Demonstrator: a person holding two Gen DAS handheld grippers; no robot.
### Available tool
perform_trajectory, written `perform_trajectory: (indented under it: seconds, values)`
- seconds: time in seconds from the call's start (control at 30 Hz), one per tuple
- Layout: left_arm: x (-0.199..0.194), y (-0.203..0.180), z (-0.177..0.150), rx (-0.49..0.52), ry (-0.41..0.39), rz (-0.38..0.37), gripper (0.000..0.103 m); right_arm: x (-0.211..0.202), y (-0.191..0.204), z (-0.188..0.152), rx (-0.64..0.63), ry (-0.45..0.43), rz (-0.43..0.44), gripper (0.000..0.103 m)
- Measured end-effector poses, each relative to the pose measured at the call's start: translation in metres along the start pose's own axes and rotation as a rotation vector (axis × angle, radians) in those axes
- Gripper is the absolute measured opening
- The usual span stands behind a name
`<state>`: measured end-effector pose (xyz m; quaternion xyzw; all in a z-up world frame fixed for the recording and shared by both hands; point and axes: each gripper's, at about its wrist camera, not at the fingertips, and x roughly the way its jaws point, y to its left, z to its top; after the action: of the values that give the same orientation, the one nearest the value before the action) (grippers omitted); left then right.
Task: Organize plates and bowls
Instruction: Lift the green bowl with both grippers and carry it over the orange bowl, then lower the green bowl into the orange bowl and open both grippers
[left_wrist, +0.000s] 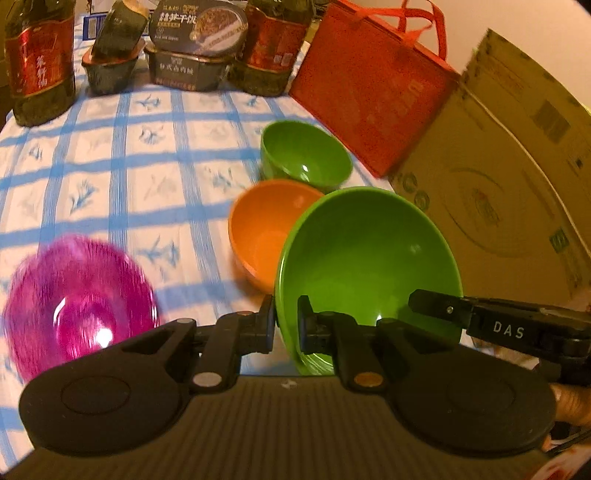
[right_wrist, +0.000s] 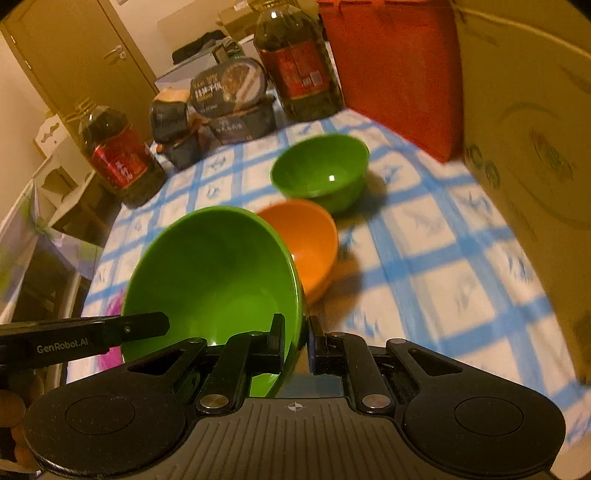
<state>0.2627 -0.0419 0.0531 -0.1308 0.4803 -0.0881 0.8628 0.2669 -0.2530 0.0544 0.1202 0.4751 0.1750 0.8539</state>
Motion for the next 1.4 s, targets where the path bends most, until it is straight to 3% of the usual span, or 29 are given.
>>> perform_trajectory:
  seconds: [0.23,0.43,0.73,1.4]
  values:
    - [0.038,0.013,0.045,-0.017,0.02,0.029,0.01,0.04,-0.003,0.042,-0.02,0.009,-0.01,0.011]
    - [0.075,0.023,0.064,-0.017,0.065,0.056,0.01,0.079,-0.014,0.062,-0.031,0.039,-0.03,0.011]
    - [0.104,0.03,0.067,0.005,0.099,0.082,0.01,0.114,-0.024,0.067,-0.046,0.082,-0.048,0.011]
    - [0.115,0.032,0.061,0.066,0.095,0.109,0.01,0.129,-0.019,0.059,-0.116,0.086,-0.094,0.011]
